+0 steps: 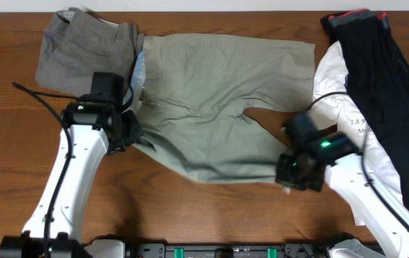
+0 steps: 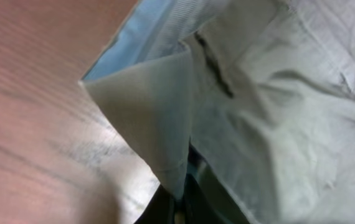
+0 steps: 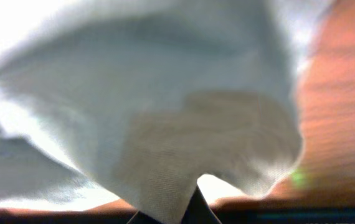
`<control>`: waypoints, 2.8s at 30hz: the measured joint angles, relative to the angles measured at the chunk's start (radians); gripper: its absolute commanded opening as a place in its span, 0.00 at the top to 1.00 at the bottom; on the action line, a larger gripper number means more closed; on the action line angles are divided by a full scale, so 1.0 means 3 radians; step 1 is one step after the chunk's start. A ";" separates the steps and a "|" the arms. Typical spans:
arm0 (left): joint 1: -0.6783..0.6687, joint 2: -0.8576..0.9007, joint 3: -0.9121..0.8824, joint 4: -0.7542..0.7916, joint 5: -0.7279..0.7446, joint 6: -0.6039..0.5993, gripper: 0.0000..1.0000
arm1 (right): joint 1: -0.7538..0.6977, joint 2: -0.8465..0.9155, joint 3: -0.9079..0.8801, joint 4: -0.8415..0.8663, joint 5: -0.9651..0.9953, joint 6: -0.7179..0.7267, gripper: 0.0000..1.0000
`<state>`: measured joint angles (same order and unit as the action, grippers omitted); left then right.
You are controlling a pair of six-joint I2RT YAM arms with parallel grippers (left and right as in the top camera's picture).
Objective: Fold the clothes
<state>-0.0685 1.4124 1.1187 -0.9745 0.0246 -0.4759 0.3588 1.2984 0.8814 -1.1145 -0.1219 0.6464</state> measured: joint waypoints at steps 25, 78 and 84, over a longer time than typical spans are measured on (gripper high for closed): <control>-0.0024 -0.1369 -0.0001 -0.0450 -0.0104 -0.0174 0.94 | -0.0960 -0.0032 0.1361 -0.0706 -0.0078 -0.1428 0.99; -0.0287 0.0758 -0.0010 0.3113 -0.0346 0.0343 0.94 | -0.1068 0.1631 0.1480 0.1863 0.0215 -0.1933 0.99; -0.0287 0.1011 -0.0013 0.3552 -0.0346 0.0443 0.94 | -0.1068 0.1949 0.1481 0.2070 0.0221 -0.1933 0.99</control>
<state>-0.1547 1.7157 1.1149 0.0910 -0.0792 -0.3431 0.0383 1.8832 1.3258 -0.4934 -0.0555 0.0666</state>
